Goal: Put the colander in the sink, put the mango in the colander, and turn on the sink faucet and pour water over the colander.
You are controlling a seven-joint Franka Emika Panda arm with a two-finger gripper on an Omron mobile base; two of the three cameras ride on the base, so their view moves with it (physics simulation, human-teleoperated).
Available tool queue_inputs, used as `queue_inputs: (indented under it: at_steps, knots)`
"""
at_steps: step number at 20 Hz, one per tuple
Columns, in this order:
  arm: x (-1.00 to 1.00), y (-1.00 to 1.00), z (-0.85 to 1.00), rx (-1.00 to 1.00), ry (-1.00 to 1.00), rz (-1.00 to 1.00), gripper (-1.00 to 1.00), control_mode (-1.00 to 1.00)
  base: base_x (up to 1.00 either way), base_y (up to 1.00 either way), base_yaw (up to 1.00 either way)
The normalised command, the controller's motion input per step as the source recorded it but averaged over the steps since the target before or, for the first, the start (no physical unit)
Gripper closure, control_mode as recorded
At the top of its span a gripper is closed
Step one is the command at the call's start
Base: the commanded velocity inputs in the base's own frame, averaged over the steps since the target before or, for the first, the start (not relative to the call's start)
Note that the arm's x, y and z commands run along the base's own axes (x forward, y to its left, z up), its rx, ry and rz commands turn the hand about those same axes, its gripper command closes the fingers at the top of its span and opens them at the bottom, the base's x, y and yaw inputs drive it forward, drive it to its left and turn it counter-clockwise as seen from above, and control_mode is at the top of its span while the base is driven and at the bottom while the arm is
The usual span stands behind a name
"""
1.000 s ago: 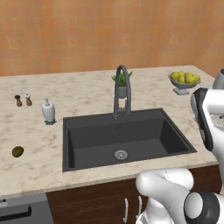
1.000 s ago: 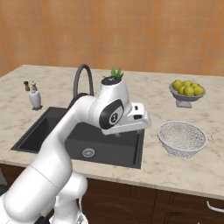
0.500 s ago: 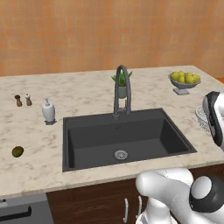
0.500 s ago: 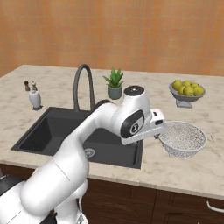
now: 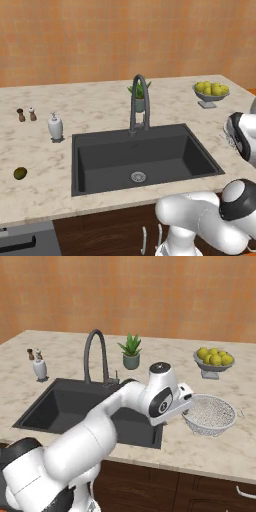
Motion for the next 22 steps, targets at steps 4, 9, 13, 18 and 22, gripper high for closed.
queue_inputs:
  at_steps: [4,9,13,18,22]
  knots:
    - [0.52,-0.32,-0.21,0.00,0.15,0.11,-1.00,-1.00,0.00,0.00,0.00]
    - [0.47,-0.31,-0.21,0.00,0.17,0.07,-1.00,-1.00,0.00,0.00,0.00]
    - [0.23,-0.23,-0.24,0.00,0.02,0.04,-1.00,-1.00,0.00,0.00,0.00]
    - [0.14,-0.16,-0.26,0.00,-0.02,0.04,-1.00,-1.00,0.00,0.00,0.00]
    - [0.21,-0.12,-0.30,0.00,-0.02,0.02,-1.00,-1.00,0.00,0.00,0.00]
